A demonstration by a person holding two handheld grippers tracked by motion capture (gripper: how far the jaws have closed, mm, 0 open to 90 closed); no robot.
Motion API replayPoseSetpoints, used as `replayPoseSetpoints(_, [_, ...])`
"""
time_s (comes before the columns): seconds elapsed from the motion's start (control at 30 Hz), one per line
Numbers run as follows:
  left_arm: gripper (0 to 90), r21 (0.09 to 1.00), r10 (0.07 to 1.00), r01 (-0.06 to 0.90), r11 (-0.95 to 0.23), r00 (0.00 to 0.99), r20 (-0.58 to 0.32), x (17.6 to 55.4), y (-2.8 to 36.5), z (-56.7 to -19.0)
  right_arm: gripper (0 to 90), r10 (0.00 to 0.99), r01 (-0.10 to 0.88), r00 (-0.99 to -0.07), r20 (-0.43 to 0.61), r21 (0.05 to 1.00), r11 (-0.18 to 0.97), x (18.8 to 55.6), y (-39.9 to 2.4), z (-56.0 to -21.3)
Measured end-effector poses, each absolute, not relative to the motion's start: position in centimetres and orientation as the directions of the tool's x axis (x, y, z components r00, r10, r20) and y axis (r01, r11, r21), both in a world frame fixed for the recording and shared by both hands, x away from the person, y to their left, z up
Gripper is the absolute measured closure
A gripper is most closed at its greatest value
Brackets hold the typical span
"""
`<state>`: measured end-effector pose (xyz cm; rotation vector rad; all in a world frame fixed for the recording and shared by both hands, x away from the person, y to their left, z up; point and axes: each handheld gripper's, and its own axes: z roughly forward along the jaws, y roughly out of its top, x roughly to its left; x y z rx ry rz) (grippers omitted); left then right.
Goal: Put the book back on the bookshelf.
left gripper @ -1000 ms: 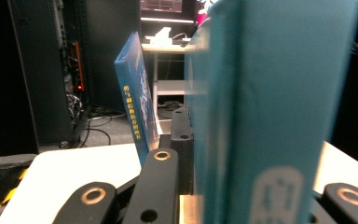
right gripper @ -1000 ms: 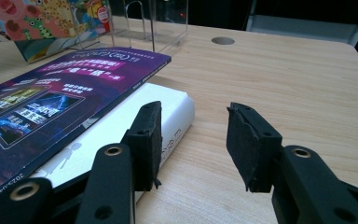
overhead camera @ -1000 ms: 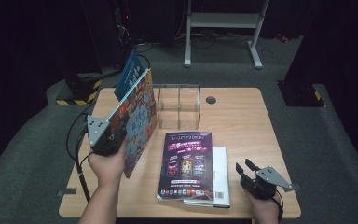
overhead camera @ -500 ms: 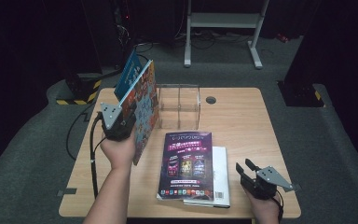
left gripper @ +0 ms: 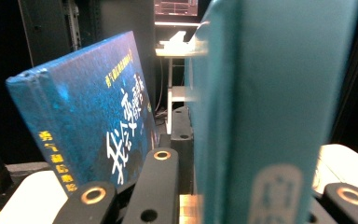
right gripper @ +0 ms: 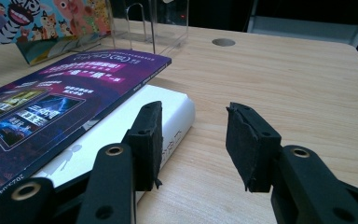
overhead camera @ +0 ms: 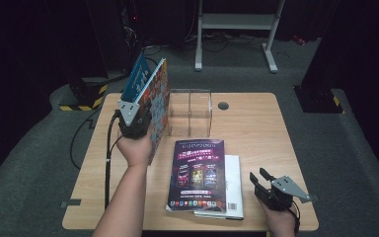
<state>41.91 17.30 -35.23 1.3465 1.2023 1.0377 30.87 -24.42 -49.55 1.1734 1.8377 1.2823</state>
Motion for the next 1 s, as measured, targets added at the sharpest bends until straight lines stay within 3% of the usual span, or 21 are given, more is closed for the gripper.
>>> replayPoseSetpoints(1.0, [80.9, 0.994, 0.992, 0.097, 0.055, 0.104, -0.065, 43.2, 17.2, -37.7, 56.2, 0.899, 0.322, -0.438, 0.016, 0.936, 0.140, 30.7, -24.1, -49.6])
